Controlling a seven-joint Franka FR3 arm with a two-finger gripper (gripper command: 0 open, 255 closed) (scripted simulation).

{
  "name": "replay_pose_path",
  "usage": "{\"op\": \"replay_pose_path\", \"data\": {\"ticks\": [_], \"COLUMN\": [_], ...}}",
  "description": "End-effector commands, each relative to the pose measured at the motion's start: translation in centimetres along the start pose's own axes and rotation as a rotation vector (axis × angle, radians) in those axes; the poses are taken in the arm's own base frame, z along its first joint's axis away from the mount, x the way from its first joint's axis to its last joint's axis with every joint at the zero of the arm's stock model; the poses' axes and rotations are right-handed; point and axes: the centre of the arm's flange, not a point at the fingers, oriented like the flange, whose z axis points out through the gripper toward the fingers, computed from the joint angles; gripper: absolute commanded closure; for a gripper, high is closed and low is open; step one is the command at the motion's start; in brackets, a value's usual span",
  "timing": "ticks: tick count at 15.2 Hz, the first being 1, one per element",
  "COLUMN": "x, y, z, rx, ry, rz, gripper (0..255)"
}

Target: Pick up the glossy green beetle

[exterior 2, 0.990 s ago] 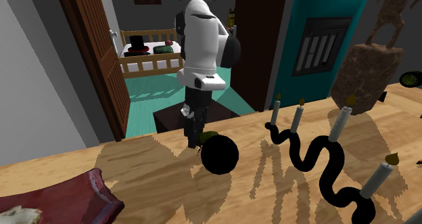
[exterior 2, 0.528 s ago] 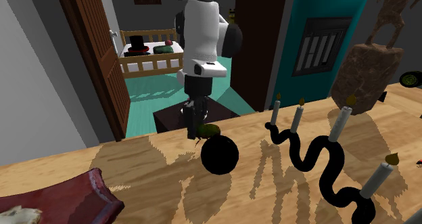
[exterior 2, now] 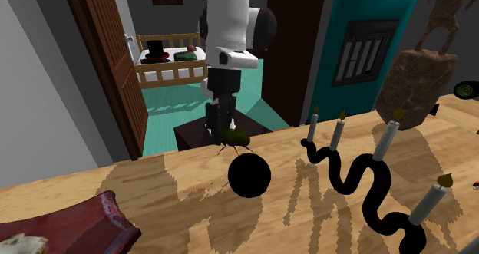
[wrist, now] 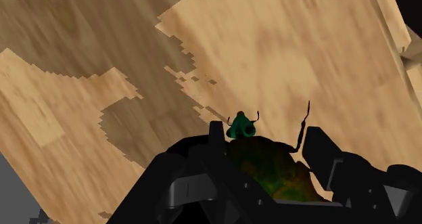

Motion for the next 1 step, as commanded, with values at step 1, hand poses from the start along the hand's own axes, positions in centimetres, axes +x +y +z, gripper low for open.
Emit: {"op": "replay_pose_path", "data": {"ticks": [1], "x": [-0.01], "y": [0.14], "z": [-0.34], "rx": [0.000], "ry": [0.000], "rz": [0.000], "gripper": [255]}}
